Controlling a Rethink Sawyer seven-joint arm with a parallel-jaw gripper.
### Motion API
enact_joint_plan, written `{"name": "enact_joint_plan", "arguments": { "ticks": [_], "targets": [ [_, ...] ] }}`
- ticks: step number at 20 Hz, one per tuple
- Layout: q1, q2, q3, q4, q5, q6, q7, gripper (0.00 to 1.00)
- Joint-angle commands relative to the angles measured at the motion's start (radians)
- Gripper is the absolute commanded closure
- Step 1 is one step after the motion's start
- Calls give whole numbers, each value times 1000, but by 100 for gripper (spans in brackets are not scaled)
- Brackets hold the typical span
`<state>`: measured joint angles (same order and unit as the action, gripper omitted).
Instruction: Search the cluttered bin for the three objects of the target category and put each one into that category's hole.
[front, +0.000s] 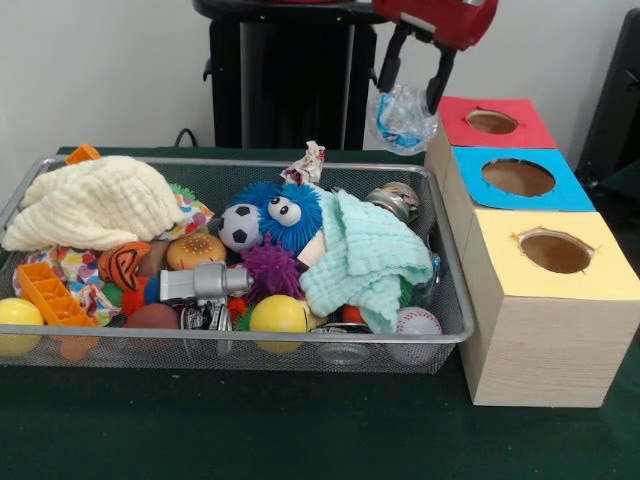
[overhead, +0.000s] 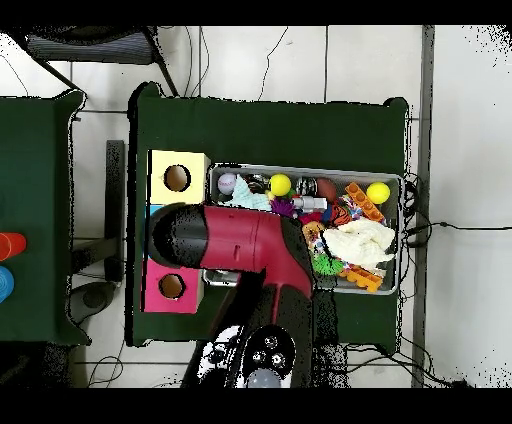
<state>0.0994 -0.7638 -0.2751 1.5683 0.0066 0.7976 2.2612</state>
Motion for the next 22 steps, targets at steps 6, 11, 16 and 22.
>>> {"name": "enact_joint_plan", "arguments": {
  "ticks": [6,11,16,22],
  "targets": [
    [70,49,-37,-51,72,137,304,100],
    [122,65,-62,-73,103,158,345,100],
    [176,96,-87,-93,136,154,387,100],
    [218,128,-103,-105,170,141,423,100]
  ]
}}
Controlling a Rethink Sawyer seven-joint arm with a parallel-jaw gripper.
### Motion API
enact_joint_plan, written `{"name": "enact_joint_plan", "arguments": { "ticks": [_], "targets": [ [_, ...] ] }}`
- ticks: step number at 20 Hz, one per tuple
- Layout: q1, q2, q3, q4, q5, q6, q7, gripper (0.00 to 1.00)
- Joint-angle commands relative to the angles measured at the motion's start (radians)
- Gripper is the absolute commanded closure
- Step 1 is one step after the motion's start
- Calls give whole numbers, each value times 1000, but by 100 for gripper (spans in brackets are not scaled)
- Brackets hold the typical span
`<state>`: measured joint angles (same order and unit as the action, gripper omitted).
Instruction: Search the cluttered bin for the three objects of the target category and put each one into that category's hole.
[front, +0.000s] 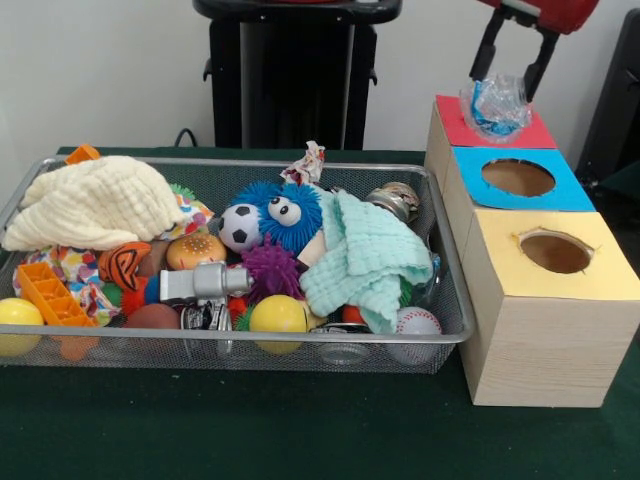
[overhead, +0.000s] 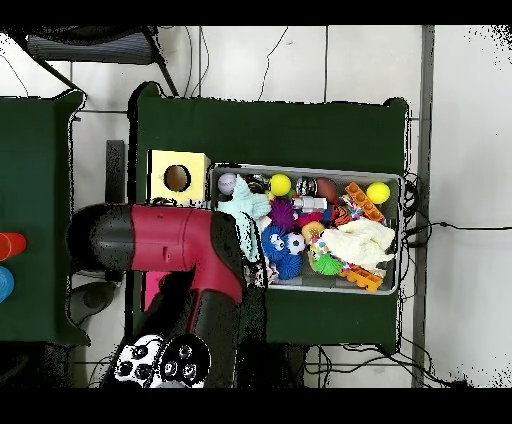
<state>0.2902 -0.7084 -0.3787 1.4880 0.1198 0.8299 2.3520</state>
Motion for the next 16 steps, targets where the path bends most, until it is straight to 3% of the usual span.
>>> {"name": "enact_joint_plan", "arguments": {
  "ticks": [1,16],
  "targets": [
    [36,78,0,-27,63,103,340,100],
    [54,127,-2,18,90,-14,337,100]
  ]
}}
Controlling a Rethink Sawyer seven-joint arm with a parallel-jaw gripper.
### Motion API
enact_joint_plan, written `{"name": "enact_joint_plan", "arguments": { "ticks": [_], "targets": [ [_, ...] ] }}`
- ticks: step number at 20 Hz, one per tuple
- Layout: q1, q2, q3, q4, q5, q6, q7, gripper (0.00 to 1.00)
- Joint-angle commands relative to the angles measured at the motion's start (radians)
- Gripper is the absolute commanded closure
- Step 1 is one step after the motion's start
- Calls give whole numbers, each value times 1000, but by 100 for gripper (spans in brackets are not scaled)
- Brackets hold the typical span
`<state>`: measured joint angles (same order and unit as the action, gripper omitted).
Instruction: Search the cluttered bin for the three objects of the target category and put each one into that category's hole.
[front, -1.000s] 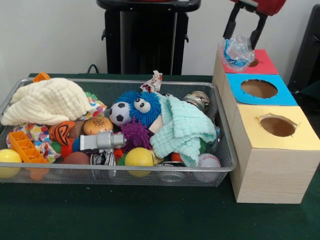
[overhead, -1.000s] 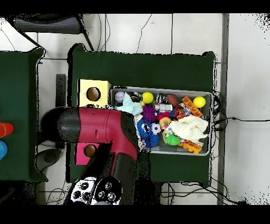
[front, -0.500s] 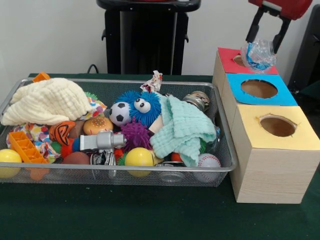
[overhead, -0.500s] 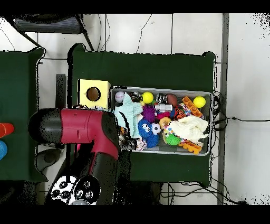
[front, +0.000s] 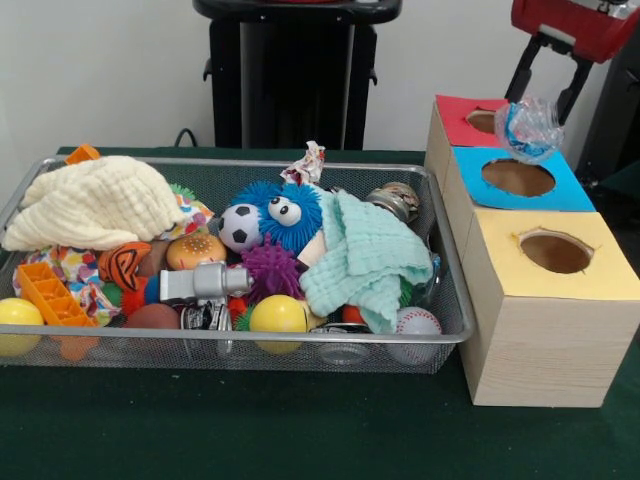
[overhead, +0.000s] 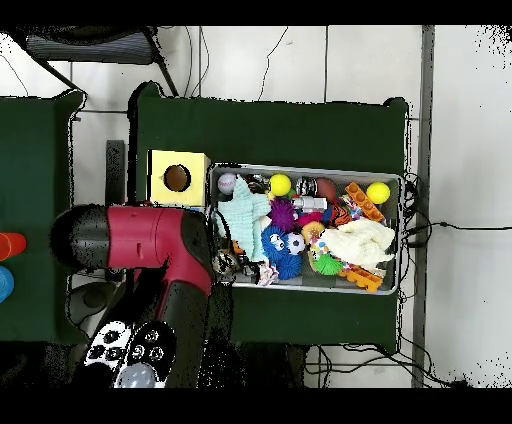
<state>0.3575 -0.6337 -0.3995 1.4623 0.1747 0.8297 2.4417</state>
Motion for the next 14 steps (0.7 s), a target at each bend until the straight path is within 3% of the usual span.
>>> {"name": "enact_joint_plan", "arguments": {
  "ticks": [1,14],
  "targets": [
    [-13,55,22,50,39,-21,251,100],
    [2,88,18,66,65,-69,260,100]
  ]
}}
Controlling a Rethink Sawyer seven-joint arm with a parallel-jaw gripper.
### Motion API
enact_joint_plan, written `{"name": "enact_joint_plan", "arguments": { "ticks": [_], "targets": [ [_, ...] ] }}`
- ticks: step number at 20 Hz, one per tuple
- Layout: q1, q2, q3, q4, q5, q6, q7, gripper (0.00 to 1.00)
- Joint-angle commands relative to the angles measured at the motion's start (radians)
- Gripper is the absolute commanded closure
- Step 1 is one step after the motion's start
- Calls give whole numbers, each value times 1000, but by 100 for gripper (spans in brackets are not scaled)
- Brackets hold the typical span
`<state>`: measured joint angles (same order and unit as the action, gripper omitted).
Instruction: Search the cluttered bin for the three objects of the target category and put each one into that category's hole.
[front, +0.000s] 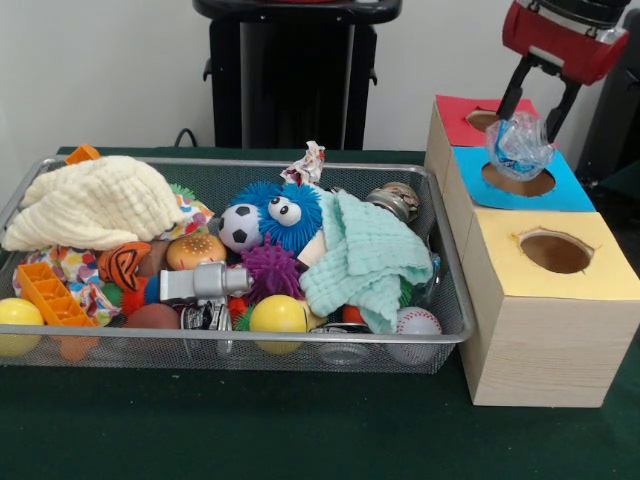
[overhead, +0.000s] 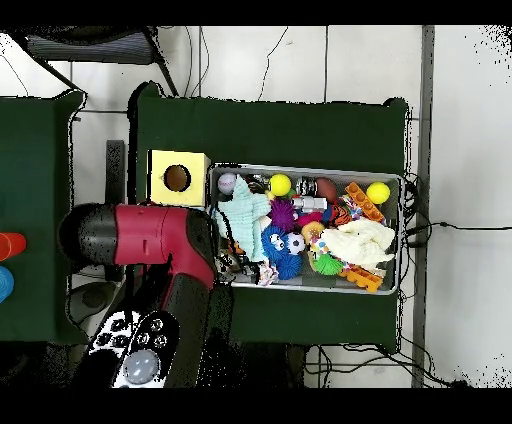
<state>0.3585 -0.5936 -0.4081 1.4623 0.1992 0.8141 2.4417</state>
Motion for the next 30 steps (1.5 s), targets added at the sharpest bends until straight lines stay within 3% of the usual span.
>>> {"name": "enact_joint_plan", "arguments": {
  "ticks": [1,10,30],
  "targets": [
    [3,48,23,64,41,-52,259,100],
    [9,56,15,56,48,-46,251,100],
    [-1,29,12,127,59,-81,221,100]
  ]
}}
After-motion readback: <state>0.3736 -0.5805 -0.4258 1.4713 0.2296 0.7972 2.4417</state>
